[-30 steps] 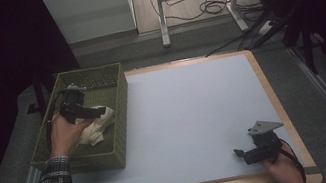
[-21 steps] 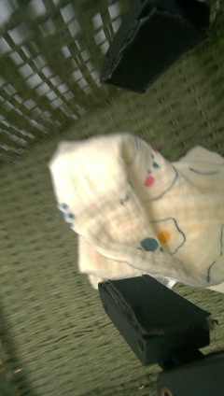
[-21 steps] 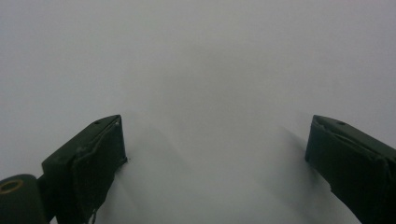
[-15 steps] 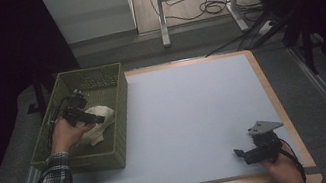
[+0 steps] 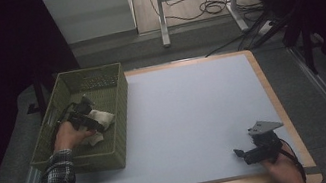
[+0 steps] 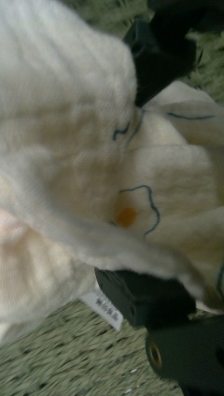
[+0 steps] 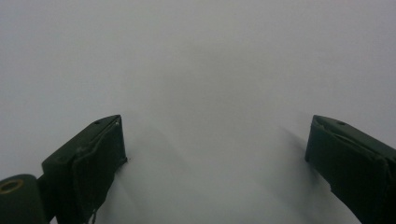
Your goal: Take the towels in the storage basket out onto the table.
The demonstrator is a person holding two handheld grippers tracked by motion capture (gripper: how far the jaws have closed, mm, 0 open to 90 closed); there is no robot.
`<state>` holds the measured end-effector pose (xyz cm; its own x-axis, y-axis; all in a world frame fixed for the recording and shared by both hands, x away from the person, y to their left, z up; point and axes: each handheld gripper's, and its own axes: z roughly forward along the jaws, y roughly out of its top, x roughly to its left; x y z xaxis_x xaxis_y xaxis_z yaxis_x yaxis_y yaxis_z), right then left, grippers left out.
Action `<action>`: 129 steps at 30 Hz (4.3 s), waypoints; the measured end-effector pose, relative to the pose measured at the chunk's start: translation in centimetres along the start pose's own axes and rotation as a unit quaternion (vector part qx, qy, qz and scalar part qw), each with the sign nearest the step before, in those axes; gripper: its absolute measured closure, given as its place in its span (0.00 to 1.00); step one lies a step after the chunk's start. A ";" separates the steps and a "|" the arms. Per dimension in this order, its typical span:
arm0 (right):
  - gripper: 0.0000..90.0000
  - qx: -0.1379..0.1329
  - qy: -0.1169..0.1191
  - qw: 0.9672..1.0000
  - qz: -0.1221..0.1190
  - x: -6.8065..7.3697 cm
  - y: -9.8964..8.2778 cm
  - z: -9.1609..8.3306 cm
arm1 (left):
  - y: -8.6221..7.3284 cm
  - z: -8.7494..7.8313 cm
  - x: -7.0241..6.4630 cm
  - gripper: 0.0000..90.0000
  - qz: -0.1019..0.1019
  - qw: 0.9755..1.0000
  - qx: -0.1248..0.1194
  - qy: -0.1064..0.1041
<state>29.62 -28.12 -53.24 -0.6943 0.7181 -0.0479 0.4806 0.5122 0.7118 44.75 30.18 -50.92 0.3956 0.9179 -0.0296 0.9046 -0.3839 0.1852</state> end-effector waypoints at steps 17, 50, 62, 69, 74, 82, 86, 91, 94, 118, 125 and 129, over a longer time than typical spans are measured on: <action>0.06 0.000 0.000 1.000 0.000 0.0 0.0 0.0 | -0.9 -2.6 0.3 0.83 -0.012 0.997 -0.073 -0.029; 0.05 0.001 0.000 1.000 0.000 0.0 0.0 0.0 | -3.7 -13.0 -1.4 0.82 0.034 0.972 -0.229 -0.034; 0.05 0.001 0.000 1.000 0.000 0.0 0.0 0.0 | -3.5 -15.8 -3.2 0.82 0.060 0.965 -0.253 -0.036; 0.05 0.000 0.000 1.000 0.000 0.0 0.0 0.0 | -2.8 -16.9 -4.8 0.82 0.076 0.961 -0.263 -0.039; 0.05 0.000 0.000 1.000 0.001 0.0 0.0 0.0 | -2.2 -17.5 -5.9 0.82 0.086 0.959 -0.265 -0.040; 0.05 0.000 0.000 1.000 0.000 0.0 0.0 0.0 | -1.1 -17.8 -7.5 0.82 0.102 0.957 -0.267 -0.044; 0.06 0.000 0.000 1.000 0.000 0.0 0.0 0.0 | -0.4 -17.9 -8.5 0.82 0.111 0.956 -0.267 -0.047; 0.06 0.000 0.000 1.000 0.000 0.0 0.0 0.0 | 0.4 -17.9 -9.6 0.82 0.121 0.955 -0.267 -0.049; 0.06 0.000 0.000 1.000 0.000 0.0 0.0 0.0 | 1.0 -17.8 -10.3 0.82 0.129 0.954 -0.265 -0.052; 0.06 0.000 0.000 1.000 0.000 0.0 0.0 0.0 | 5.6 -14.2 -17.2 0.82 0.187 0.947 -0.246 -0.081; 0.06 0.000 0.000 1.000 0.000 0.0 0.0 0.0 | 6.9 -12.2 -19.7 0.82 0.204 0.945 -0.237 -0.093; 0.06 0.000 0.001 1.000 0.000 0.0 0.0 0.0 | 7.6 -11.0 -21.4 0.81 0.216 0.943 -0.231 -0.099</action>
<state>29.61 -28.12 -53.24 -0.6951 0.7173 -0.0476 0.4803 0.5126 0.7117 41.41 8.72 -38.05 0.7751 0.6312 -0.0274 0.5042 -0.5918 0.6289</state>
